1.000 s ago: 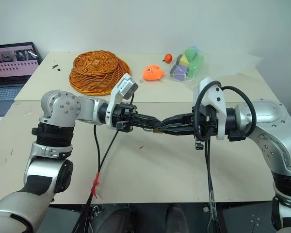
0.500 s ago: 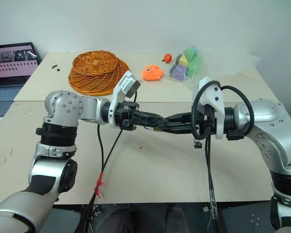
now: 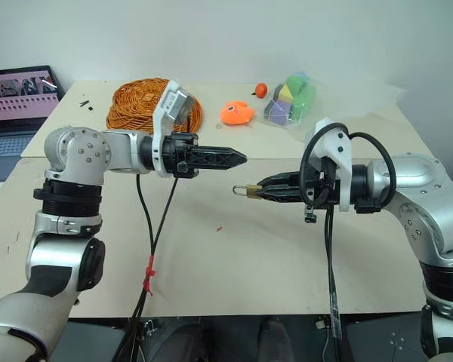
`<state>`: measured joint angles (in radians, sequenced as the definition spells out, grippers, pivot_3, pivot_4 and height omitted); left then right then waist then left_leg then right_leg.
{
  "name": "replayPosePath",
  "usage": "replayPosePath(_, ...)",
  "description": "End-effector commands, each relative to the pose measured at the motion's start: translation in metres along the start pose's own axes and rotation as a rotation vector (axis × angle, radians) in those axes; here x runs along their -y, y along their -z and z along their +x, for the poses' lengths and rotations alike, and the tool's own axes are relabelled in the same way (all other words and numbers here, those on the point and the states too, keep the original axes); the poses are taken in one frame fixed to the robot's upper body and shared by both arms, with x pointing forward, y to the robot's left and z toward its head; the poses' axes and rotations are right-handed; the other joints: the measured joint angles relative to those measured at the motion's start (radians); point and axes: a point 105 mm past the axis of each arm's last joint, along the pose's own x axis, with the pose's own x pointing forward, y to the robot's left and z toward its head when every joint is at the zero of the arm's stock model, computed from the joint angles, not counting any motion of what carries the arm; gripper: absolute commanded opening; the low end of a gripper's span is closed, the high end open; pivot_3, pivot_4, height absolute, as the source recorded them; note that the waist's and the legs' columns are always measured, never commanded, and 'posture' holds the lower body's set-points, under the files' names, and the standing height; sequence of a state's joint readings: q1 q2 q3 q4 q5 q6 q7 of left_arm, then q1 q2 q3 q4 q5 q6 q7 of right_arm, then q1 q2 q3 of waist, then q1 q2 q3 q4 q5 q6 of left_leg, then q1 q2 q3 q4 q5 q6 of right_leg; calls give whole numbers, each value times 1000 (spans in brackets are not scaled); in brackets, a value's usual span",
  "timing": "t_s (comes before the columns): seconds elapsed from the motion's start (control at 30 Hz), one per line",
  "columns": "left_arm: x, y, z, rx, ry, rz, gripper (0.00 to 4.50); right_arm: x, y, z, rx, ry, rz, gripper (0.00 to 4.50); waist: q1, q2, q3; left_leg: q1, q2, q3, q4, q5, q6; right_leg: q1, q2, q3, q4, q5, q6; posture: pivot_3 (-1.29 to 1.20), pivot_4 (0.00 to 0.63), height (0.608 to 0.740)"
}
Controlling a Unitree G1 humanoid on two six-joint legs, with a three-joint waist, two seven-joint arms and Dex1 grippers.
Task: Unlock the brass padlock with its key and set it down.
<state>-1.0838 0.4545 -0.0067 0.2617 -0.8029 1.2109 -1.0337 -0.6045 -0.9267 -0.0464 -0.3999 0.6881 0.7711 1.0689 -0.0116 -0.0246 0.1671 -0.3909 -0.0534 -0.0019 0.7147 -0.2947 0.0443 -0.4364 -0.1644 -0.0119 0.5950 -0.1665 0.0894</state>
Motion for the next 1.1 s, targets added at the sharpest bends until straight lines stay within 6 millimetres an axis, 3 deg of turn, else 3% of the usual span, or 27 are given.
replayPosePath(0.03, -12, -1, -4, -15, -78, 137, 3522, 0, -9, -4, 11, 7, -49, 101, 0, 0, 0, 0, 0, 0, 0, 0, 0, 0, 0, 0, 0, 0, 0, 0, 150, 739)
replayPosePath(0.3, -41, 24, -1, -103, -226, 433, 3522, 0, -13, -4, 17, 10, -49, 101, 4, 0, 0, -1, 0, 0, 0, 0, 0, 0, 0, 0, 0, 0, 0, 0, 150, 739)
replayPosePath(0.53, -35, 20, 10, -30, -221, 539, 3522, -2, -9, -2, 17, 9, -28, 101, 11, 0, 0, -2, 0, 0, 0, 0, 0, -1, -1, -1, 0, 0, 0, 0, 150, 739)
replayPosePath(0.67, -28, 17, 10, -9, -181, 521, 2546, -2, -8, -2, 14, 7, -26, 101, 9, 0, 0, -2, 0, 0, 1, 0, 0, -1, 0, -1, 0, 0, 0, 0, 150, 739)
replayPosePath(0.9, -21, 25, 9, -34, -125, 484, 115, -1, -8, -1, 15, 4, -27, 101, 9, 0, 0, -2, 0, 0, 1, 0, 0, -1, 0, -1, 0, 0, 0, 0, 150, 739)
replayPosePath(1.1, -21, 28, 9, -50, -119, 465, 49, -1, -8, 0, 14, 3, -29, 101, 9, 0, 0, -2, 0, 0, 1, 0, 1, -1, 0, -1, 0, 0, 0, 0, 150, 739)
